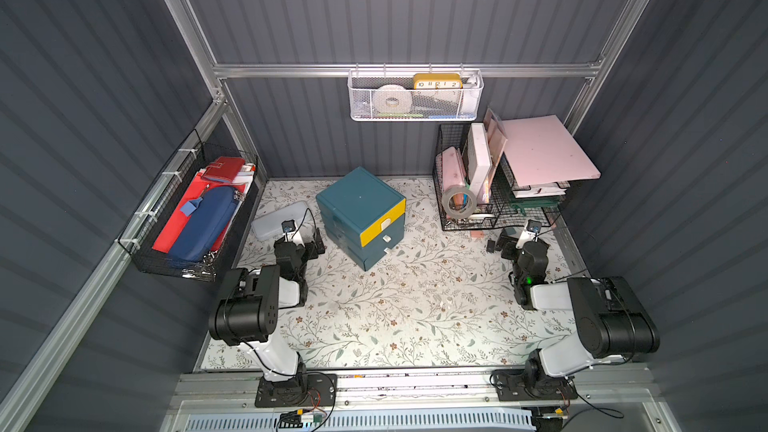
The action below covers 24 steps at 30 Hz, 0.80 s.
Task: Put the bluetooth earphones in the drawer according to color
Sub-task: Reset both arms
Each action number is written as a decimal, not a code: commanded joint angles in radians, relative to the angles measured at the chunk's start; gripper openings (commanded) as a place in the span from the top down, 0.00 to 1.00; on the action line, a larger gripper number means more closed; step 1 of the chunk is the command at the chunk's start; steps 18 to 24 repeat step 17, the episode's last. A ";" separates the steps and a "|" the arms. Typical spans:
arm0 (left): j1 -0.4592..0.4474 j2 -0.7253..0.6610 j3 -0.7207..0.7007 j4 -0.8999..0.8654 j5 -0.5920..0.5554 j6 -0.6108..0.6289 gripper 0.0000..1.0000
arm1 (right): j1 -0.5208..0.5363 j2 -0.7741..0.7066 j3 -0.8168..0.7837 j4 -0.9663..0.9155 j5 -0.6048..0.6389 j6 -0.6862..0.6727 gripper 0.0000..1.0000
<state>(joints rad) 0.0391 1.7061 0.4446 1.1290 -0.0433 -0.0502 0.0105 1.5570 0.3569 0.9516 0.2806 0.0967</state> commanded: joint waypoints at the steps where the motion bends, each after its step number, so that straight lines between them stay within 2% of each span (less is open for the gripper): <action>1: -0.005 -0.003 0.032 -0.014 0.046 0.035 0.01 | -0.001 0.003 0.002 0.027 -0.003 -0.008 0.01; 24: -0.011 -0.001 0.039 -0.023 0.038 0.036 0.01 | -0.001 -0.002 0.003 0.019 -0.004 -0.007 0.01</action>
